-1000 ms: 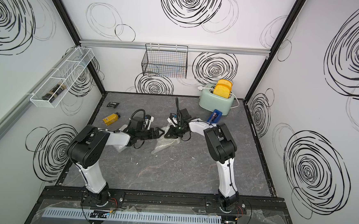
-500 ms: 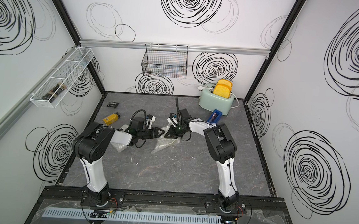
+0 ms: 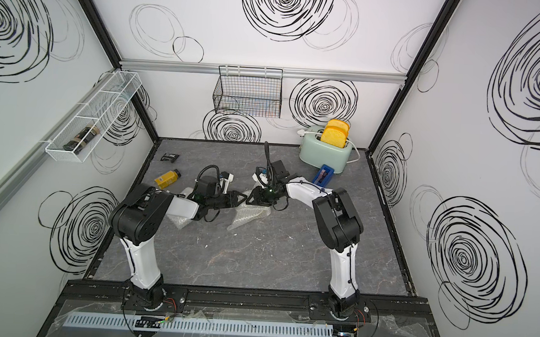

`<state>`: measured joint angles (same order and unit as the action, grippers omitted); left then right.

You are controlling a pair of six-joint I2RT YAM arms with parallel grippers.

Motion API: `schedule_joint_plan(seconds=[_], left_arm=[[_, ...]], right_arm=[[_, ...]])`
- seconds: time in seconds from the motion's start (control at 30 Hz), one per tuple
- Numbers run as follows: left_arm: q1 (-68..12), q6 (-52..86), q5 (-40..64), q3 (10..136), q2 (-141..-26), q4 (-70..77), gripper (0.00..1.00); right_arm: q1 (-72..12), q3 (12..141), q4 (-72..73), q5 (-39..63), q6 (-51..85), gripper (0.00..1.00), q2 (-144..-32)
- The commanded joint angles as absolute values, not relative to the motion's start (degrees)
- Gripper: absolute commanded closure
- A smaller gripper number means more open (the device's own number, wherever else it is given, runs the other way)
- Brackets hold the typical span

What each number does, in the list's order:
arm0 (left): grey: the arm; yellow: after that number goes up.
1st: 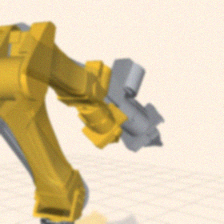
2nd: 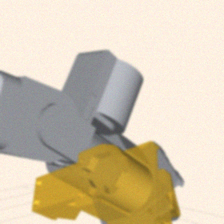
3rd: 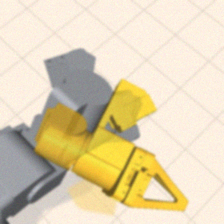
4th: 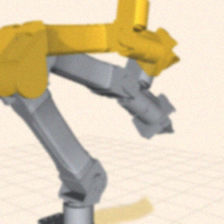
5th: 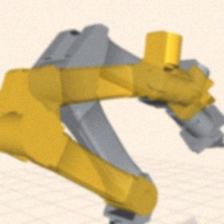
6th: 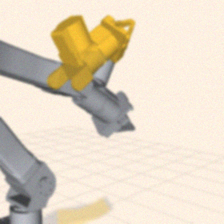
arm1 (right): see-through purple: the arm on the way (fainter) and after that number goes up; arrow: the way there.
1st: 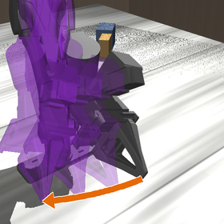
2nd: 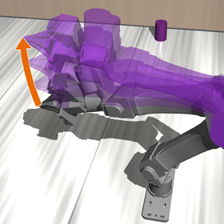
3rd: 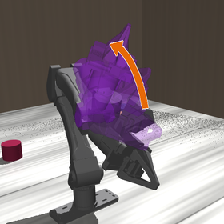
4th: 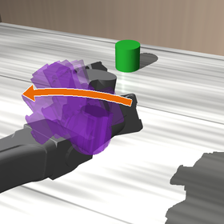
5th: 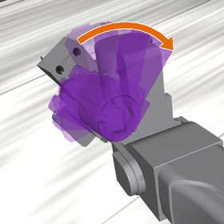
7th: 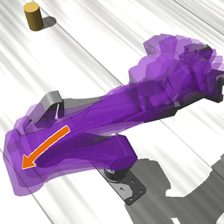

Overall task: Wrap bowls in bubble wrap
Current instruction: Stick the tape on the bubble wrap.

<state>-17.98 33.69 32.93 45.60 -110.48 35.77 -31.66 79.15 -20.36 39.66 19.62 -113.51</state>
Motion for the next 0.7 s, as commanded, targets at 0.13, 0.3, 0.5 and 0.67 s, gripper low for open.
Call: schedule_joint_plan(seconds=[0.13,0.3,0.5,0.67], left_arm=[[-17.7,33.9,32.0,44.9,-109.9,37.8,0.56],[-17.7,33.8,31.9,44.6,-109.5,38.0,0.56],[-17.7,34.0,32.1,44.5,-109.8,38.1,0.56],[-17.8,34.1,32.1,44.4,-109.7,38.1,0.56]], right_arm=[[-32.3,77.9,-22.6,35.6,19.0,0.74,-106.8],[-33.8,80.0,-20.6,36.1,20.9,0.80,-110.3],[-35.2,82.9,-21.3,31.9,22.7,0.87,-117.6],[-35.2,81.4,-22.0,26.7,23.0,0.89,-121.7]])
